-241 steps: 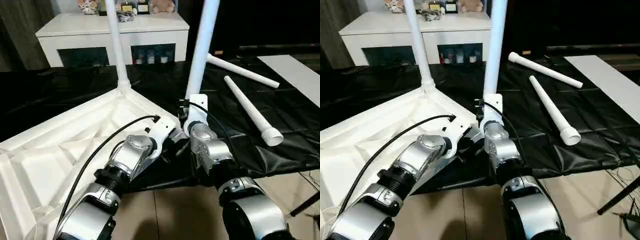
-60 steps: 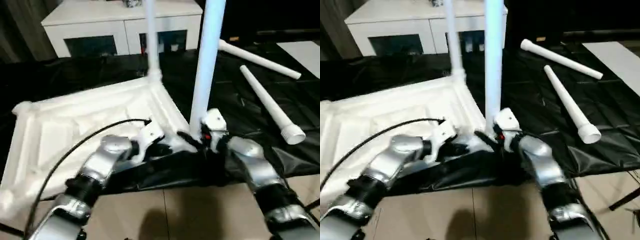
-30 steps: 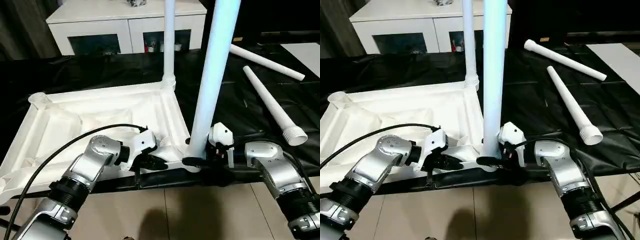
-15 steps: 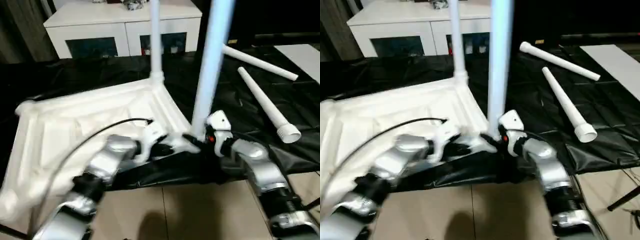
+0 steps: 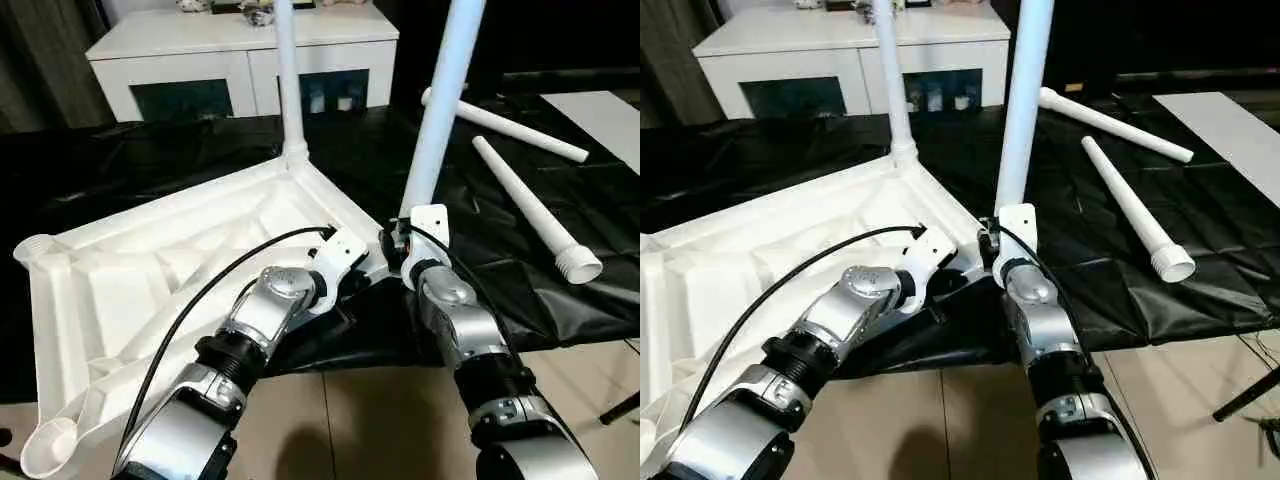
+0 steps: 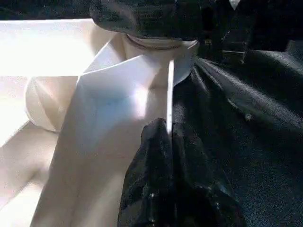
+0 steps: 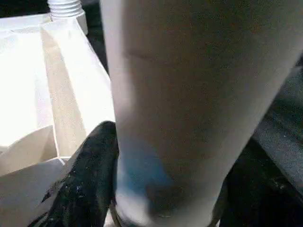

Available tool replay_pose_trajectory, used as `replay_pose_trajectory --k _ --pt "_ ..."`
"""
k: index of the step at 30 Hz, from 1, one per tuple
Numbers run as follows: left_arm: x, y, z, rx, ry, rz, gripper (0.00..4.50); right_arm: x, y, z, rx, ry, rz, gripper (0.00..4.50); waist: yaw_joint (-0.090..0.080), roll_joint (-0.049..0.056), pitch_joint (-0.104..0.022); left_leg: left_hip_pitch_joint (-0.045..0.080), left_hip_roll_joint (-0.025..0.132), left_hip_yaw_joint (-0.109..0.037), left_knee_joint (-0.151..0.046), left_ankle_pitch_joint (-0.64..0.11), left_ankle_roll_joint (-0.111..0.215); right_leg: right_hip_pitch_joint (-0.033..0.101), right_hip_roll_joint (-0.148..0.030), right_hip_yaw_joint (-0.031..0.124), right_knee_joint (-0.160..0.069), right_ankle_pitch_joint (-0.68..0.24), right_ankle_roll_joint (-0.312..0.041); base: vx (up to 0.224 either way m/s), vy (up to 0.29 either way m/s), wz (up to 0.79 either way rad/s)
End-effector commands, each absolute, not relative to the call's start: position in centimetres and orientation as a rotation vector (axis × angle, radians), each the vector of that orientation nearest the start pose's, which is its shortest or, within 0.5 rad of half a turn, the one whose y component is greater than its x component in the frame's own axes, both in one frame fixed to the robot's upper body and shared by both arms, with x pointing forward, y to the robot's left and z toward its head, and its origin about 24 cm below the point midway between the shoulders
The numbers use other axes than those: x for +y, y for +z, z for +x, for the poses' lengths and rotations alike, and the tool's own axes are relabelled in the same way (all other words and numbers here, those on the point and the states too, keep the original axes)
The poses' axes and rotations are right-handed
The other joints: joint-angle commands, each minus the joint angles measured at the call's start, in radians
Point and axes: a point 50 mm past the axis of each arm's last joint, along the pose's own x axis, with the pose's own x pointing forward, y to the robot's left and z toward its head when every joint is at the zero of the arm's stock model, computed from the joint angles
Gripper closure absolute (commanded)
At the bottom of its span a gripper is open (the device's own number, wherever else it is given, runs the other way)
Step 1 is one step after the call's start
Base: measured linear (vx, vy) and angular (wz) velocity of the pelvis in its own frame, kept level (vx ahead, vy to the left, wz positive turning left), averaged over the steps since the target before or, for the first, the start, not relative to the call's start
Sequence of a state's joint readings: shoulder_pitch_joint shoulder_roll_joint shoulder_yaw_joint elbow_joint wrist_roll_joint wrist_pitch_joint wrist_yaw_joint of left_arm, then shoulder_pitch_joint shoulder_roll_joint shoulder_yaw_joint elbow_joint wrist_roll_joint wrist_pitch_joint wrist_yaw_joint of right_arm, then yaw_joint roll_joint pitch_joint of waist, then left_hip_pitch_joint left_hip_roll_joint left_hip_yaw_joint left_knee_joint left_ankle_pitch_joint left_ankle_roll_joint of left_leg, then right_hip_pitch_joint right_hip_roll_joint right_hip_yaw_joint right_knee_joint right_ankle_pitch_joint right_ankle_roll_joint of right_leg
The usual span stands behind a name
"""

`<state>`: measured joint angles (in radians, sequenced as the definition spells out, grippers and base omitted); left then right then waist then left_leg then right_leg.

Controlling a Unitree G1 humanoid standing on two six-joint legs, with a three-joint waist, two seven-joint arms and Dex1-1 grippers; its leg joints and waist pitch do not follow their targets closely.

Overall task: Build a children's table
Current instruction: Rotate leg to tighten

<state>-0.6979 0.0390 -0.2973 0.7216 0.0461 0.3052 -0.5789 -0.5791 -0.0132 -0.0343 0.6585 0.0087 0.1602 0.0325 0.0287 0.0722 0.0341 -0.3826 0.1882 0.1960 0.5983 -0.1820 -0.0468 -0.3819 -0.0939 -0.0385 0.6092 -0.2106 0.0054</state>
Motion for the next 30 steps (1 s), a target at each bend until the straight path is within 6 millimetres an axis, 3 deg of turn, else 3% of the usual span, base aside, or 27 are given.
replay_pose_trajectory --k 1,3,7,8,9,13,15,20,22,24,30 --pt "6.4 3.5 34.3 0.462 -0.755 0.303 4.5 -9.8 2.5 34.1 0.329 0.232 0.044 1.11 -0.004 -0.013 -0.05 0.019 0.03 -0.023 -0.087 -0.302 0.004 0.022 -0.044 0.026 -0.091 -0.235 -0.171 0.0 0.0 0.0" --pt "6.6 3.5 34.3 0.459 -0.769 0.312 4.5 -10.0 2.9 34.2 0.308 0.247 0.049 0.93 -0.009 -0.014 -0.051 0.01 0.029 -0.025 -0.087 -0.284 0.017 0.029 -0.044 0.024 -0.086 -0.204 -0.176 0.0 0.0 0.0" --pt "7.2 3.6 33.9 0.458 -0.851 0.317 4.5 -10.6 4.0 34.5 0.258 0.331 0.033 0.66 -0.018 -0.016 -0.055 0.009 0.029 -0.023 -0.08 -0.241 0.036 0.031 -0.044 0.023 -0.081 -0.137 -0.21 0.0 0.0 0.0" --pt "7.2 3.8 33.4 0.414 -0.946 0.31 4.5 -11.1 4.4 34.3 0.247 0.456 -0.009 0.66 -0.019 -0.016 -0.057 0.008 0.03 -0.021 -0.078 -0.214 0.047 0.032 -0.044 0.023 -0.078 -0.103 -0.223 0.0 0.0 0.0" --pt "7.3 3.7 33.2 0.418 -0.963 0.304 4.5 -11.4 4.5 34.2 0.251 0.486 -0.018 0.66 -0.017 -0.019 -0.057 0.003 0.029 -0.021 -0.074 -0.194 0.067 0.039 -0.044 0.022 -0.075 -0.07 -0.233 0.0 0.0 0.0" --pt "7.8 3.7 32.4 0.412 -1.076 0.299 4.5 -12.5 4.9 33.3 0.259 0.649 -0.084 0.66 -0.012 -0.018 -0.06 0.005 0.032 -0.017 -0.065 -0.13 0.118 0.04 -0.043 0.022 -0.064 0.026 -0.262 0.0 0.0 0.0" --pt "8.0 3.9 31.6 0.398 -1.176 0.305 4.5 -13.1 5.1 32.7 0.257 0.743 -0.143 0.66 -0.008 -0.018 -0.06 0.008 0.034 -0.016 -0.065 -0.131 0.122 0.038 -0.044 0.023 -0.063 0.023 -0.271 0.0 0.0 0.0" --pt "8.9 4.4 29.6 0.424 -1.397 0.278 4.5 -14.2 5.3 30.8 0.282 0.965 -0.249 0.66 0.006 -0.015 -0.053 0.015 0.042 -0.013 -0.072 -0.189 0.096 0.029 -0.041 0.025 -0.069 -0.07 -0.267 0.0 0.0 0.0" --pt "9.8 4.5 28.8 0.475 -1.466 0.29 4.5 -15.1 5.3 29.6 0.337 1.097 -0.29 0.66 0.011 -0.017 -0.05 0.014 0.044 -0.014 -0.078 -0.216 0.078 0.033 -0.041 0.025 -0.069 -0.115 -0.253 0.0 0.0 0.0" --pt "10.2 4.5 28.7 0.49 -1.477 0.3 4.5 -15.4 5.4 29.2 0.355 1.136 -0.302 0.66 0.015 -0.013 -0.049 0.021 0.047 -0.013 -0.079 -0.234 0.072 0.026 -0.04 0.028 -0.071 -0.126 -0.251 0.0 0.0 0.0" --pt "11.0 4.5 28.7 0.505 -1.466 0.317 4.5 -16.2 5.6 28.7 0.398 1.222 -0.336 0.66 0.019 -0.019 -0.049 0.017 0.042 -0.012 -0.075 -0.21 0.066 0.027 -0.044 0.029 -0.071 -0.123 -0.253 0.0 0.0 0.0"
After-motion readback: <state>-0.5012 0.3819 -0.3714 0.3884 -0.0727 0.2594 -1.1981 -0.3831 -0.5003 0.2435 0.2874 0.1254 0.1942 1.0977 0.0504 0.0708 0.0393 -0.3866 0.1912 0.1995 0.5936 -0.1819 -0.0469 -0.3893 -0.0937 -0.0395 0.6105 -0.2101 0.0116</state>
